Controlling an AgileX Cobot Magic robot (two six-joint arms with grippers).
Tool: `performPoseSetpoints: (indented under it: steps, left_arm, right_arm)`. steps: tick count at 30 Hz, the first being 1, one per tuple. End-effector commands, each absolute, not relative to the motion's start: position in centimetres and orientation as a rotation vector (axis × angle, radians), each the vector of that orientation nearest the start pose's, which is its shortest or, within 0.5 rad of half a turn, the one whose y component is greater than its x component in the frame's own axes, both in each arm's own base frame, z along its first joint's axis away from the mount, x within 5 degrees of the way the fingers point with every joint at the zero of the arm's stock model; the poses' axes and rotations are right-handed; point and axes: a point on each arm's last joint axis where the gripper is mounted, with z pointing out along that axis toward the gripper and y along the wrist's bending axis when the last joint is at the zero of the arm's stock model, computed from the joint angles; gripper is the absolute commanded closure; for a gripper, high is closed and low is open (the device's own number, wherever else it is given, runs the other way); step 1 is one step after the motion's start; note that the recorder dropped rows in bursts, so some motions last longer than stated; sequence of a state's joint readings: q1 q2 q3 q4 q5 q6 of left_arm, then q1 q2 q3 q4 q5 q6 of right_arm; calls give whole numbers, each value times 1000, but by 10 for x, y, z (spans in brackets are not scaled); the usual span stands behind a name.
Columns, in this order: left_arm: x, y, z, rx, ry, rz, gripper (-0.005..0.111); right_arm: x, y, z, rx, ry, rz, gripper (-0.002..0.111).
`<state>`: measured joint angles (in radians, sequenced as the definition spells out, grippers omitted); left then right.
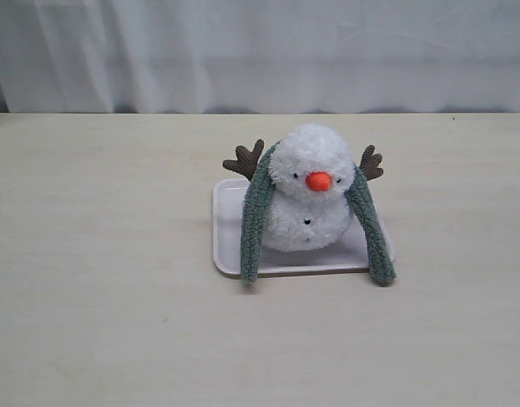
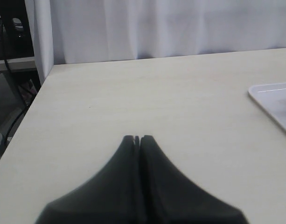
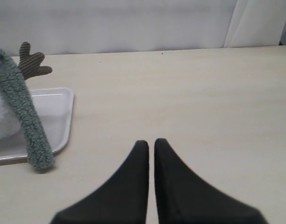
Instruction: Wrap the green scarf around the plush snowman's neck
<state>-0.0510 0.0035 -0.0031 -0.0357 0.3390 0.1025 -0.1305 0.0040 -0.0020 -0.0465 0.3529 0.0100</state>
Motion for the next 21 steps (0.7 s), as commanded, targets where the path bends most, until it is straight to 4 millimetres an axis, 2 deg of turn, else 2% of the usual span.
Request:
performPoseSetpoints:
  steps: [1,21]
  left_arm:
    - [54,-4,184,122,1803,-5,107]
    - [54,-4,184,122,1803,-5,107]
  right_arm:
    - [53,-6,182,51,1827,-103,104]
    - [53,-5,182,55,1828,-87,104]
